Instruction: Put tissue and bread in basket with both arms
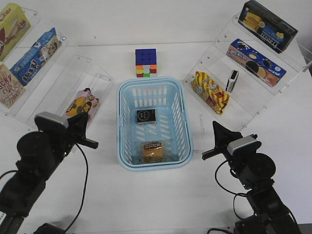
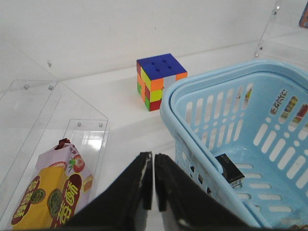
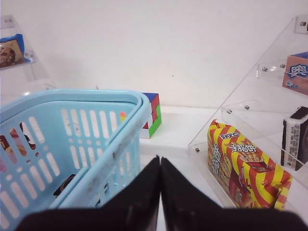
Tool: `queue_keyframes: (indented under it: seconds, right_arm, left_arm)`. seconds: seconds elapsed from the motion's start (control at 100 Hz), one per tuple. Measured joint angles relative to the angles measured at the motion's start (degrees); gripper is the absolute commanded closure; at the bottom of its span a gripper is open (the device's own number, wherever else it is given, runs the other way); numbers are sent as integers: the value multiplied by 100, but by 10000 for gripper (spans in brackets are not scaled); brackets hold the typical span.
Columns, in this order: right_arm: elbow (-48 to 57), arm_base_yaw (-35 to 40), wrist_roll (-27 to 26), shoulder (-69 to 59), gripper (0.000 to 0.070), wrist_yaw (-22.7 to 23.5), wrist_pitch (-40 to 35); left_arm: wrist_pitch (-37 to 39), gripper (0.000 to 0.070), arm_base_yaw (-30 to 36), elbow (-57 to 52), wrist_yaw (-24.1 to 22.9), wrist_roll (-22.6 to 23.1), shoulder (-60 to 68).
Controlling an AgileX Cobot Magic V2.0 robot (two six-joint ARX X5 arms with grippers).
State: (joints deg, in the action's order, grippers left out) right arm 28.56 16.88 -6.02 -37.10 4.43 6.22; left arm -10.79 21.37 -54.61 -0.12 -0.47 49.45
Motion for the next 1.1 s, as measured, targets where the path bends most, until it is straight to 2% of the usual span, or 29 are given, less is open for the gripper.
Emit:
queue_keyframes:
  seconds: [0.1,0.16,0.27,0.67,0.81,0.98,1.1]
  right_arm:
    - [0,0,0,0,700,0,0]
    - [0,0,0,0,700,0,0]
    - [0,0,0,0,700,0,2]
    - [0,0,0,0,700,0,2]
    - [0,0,0,0,700,0,2]
    - [0,0,0,0,700,0,2]
    - [0,0,0,0,700,0,2]
  left_arm:
    - [1156,699,-13,1196,13,-26,-560]
    - [1580,699,-13,1735,20,-35,-761]
    - [1338,699,-13,1963,22,-37,-848]
    - [1482,699,-13,1915,13,13,-1073]
    - [1464,699,-66,1952,-382,107,-1274]
    - [2337,699,-664,3215,-557,83,-2186]
    - [2435,699,-1047,4234,-557,-63,-3051]
